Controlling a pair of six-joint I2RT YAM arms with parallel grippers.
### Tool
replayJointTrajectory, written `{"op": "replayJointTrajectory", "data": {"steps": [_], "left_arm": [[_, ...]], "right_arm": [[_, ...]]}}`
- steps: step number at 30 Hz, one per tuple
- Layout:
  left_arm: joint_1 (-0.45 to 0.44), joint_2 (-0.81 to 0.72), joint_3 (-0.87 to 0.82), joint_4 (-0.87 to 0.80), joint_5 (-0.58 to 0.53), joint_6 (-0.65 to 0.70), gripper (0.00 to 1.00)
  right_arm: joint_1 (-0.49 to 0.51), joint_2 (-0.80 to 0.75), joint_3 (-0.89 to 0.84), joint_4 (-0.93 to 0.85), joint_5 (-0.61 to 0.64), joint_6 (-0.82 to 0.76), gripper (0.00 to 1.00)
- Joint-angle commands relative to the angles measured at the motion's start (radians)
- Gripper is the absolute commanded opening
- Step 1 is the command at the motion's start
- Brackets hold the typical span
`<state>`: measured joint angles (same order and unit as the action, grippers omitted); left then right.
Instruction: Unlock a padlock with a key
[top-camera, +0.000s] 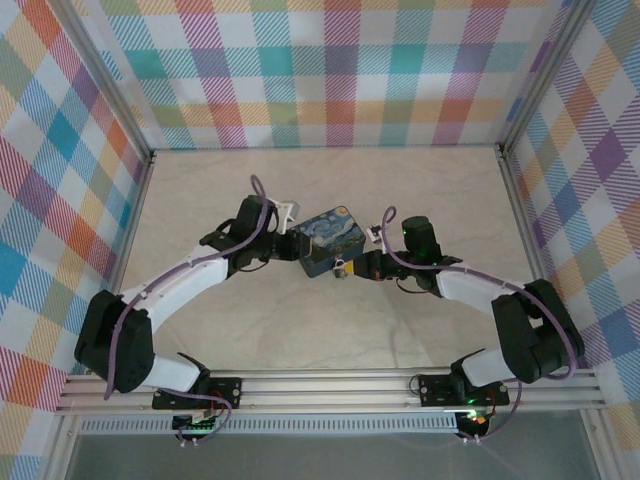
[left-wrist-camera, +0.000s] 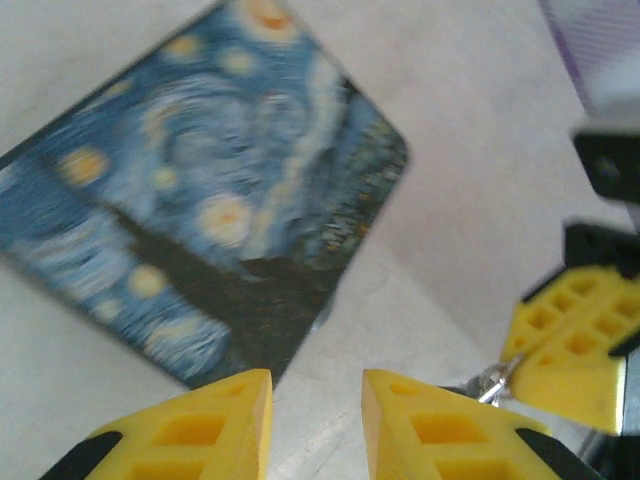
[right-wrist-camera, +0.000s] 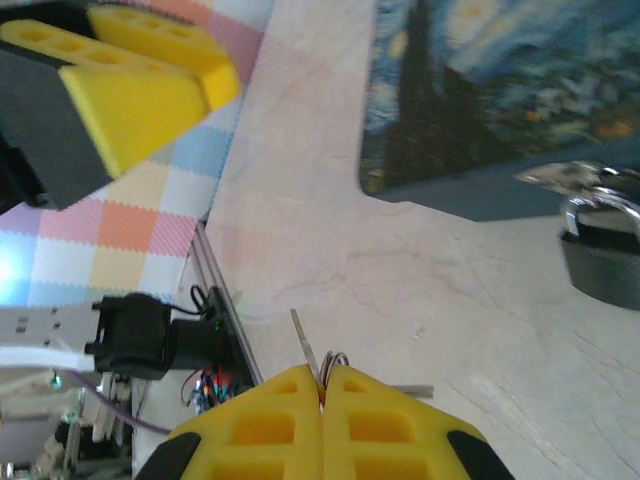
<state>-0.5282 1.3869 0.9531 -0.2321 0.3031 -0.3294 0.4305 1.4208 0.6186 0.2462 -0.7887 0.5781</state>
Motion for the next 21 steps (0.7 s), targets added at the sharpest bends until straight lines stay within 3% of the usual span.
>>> {"op": "replayJointTrajectory", "data": {"steps": [1,5,7,15,21], "left_arm": [[-0.049,-0.068,-0.037,0.005,-0.237,-0.285,0.29],[-0.178,-0.111,-0.09,0.049,-0.384,-0.383,0.31],[-0.22,-0.092,-0.078,0.082,-0.364,-0.388,0.34],[-0.208,0.037,-0.011,0.215,-0.032,-0.342,0.35],[-0.187,0.06,-0.005,0.225,0.043,-0.316,0.35]], "right_arm": [[-0.007,-0.033,-0.024,-0.001,0.1,0.138,0.0],[-0.007,-0.056,-0.039,-0.016,0.122,0.199,0.0],[-0.008,-0.063,-0.049,0.017,0.087,0.207,0.0],[-0.007,-0.057,-0.051,0.131,-0.014,0.31,0.0],[-0.006,-0.066,-0.051,0.195,-0.059,0.364,0.0]]}}
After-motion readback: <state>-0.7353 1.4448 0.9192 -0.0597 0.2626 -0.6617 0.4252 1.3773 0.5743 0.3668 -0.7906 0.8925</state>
